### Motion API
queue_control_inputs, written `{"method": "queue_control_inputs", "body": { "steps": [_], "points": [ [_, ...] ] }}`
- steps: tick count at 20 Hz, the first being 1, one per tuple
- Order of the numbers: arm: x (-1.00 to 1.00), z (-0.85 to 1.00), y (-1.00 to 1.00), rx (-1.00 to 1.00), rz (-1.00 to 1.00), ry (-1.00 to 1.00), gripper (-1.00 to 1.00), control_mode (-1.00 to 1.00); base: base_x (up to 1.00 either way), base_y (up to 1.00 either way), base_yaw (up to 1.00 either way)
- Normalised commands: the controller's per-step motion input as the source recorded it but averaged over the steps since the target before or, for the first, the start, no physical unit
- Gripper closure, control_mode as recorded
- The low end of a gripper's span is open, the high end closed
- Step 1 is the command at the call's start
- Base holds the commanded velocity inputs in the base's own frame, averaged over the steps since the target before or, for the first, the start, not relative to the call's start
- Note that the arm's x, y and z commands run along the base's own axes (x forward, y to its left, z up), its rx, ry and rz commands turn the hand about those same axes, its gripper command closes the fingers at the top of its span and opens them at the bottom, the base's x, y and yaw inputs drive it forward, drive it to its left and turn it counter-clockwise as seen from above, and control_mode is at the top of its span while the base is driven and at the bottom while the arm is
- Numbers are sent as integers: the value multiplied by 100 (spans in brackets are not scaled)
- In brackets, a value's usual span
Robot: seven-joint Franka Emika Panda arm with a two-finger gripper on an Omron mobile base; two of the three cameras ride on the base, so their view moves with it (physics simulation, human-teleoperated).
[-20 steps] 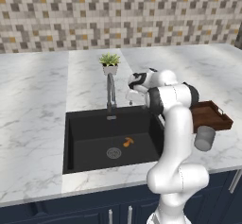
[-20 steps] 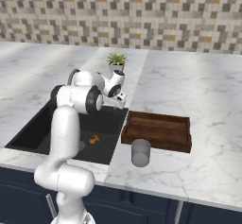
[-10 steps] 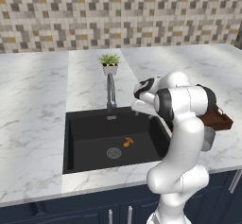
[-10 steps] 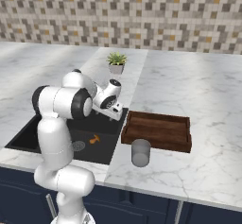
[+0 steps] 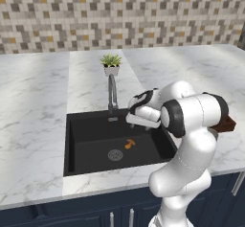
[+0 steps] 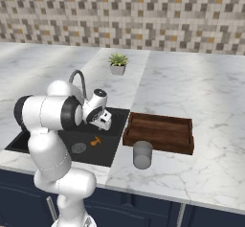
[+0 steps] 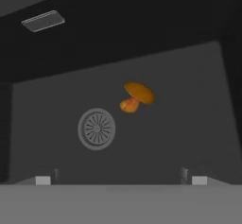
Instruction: Pick up all produce items and place them in the sink. Turn on the sink faucet to wash them. Then turn the sink off and put them in the tray.
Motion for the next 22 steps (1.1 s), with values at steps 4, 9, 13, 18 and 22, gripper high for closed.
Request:
{"method": "queue_control_inputs", "body": {
  "steps": [4, 9, 13, 18, 22],
  "points": [
    [5, -1, 39, -4, 0, 4, -100, -100, 0, 0, 0],
    [22, -19, 24, -8, 0, 5, -100, -100, 0, 0, 0],
    [40, -28, 3, -9, 0, 2, -100, -100, 0, 0, 0],
    [50, -31, 0, -9, -1, 2, -100, -100, 0, 0, 0],
    [44, -37, 0, -7, -1, 6, -100, -100, 0, 0, 0]
  ]
}}
